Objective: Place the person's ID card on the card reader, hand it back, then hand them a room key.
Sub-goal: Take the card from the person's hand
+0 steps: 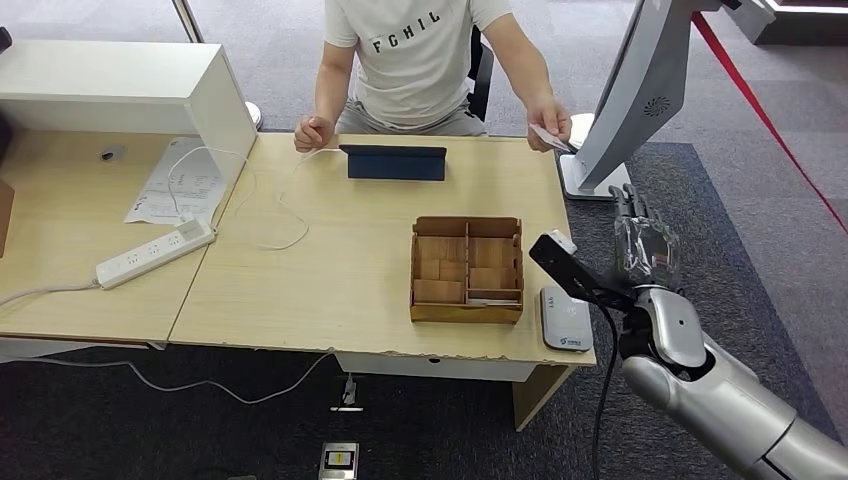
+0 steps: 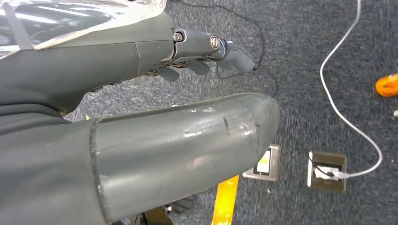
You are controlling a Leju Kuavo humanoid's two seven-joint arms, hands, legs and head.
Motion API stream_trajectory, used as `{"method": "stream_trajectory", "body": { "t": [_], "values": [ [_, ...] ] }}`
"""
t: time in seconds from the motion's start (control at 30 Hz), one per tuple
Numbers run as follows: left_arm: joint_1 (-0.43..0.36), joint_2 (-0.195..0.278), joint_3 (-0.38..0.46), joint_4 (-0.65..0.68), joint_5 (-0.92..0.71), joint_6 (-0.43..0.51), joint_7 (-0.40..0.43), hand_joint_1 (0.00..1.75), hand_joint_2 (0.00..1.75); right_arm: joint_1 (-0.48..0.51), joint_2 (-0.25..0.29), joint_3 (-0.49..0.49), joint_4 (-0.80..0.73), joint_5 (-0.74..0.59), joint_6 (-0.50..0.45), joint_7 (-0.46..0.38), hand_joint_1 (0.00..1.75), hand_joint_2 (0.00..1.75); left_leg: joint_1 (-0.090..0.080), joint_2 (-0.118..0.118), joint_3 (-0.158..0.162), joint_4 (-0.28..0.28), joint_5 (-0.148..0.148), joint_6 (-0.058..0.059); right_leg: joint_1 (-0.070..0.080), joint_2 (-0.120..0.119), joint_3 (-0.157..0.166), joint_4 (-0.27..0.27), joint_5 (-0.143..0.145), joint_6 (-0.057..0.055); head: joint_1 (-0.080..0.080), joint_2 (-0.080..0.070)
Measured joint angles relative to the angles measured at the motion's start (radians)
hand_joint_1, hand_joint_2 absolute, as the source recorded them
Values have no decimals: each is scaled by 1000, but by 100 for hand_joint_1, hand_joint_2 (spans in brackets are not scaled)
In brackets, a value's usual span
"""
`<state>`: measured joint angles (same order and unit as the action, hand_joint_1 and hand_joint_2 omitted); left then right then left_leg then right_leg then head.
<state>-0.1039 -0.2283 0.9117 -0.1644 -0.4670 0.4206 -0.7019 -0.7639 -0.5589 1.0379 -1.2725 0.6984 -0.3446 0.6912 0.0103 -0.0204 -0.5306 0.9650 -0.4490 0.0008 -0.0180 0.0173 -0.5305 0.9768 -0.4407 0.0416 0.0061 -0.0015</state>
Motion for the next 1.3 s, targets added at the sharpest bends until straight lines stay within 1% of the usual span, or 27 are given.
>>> {"method": "stream_trajectory", "body": {
  "t": [0.1, 0.17, 0.23, 0.3, 0.53, 0.77, 0.97, 1.3],
  "values": [
    [-1, 1, -1, 4, 1, 24, 0, 0, 0, 6, 12, -42, 24, 168, -10, 0, 0, 175, 0, 0, 0, 0, 0, 0, 0, 0, 0, 0, 0, 0, 0, 0],
    [-1, 1, -1, 7, -1, 41, 0, 0, 0, 8, 21, -65, 36, 255, -9, 1, 0, 175, 0, 0, 0, 0, 0, 0, 0, 0, 0, 0, 0, 0, 0, 0],
    [-1, 1, -1, 9, -3, 52, 0, 0, 0, 9, 31, -83, 44, 326, 3, 1, 0, 175, 0, 0, 0, 0, 0, 0, 0, 0, 0, 0, 0, 0, 0, 0],
    [-1, 1, 0, 12, -5, 57, 0, 0, 0, 11, 43, -100, 51, 368, 25, 1, 0, 175, 0, 0, 0, 0, 0, 0, 0, 0, 0, 0, 0, 0, 0, 0],
    [-2, 1, 0, 16, -6, 59, 0, 0, 0, 16, 71, -143, 70, 393, 57, 2, 0, 175, 0, 0, 0, 0, 0, 0, 0, 0, 0, 0, 0, 0, 0, 0],
    [-2, 1, 0, 17, -8, 46, 0, 0, 0, 17, 114, -152, 74, 423, 148, 2, 0, 175, 0, 0, 0, 0, 0, 0, 0, 0, 0, 0, 0, 0, 0, 0],
    [-2, 0, 0, 17, -5, 32, 0, 0, 0, 18, 153, -153, 74, 429, 196, 2, 0, 175, 0, 0, 0, 0, 0, 0, 0, 0, -1, 0, 0, 0, 0, 0],
    [1, -6, -1, 11, -4, 9, 0, 0, 0, 21, 169, -159, 71, 442, 228, 2, 0, 175, 0, 0, 0, 0, 0, 0, 0, 0, -1, 0, 0, 0, 0, 0]
  ]
}}
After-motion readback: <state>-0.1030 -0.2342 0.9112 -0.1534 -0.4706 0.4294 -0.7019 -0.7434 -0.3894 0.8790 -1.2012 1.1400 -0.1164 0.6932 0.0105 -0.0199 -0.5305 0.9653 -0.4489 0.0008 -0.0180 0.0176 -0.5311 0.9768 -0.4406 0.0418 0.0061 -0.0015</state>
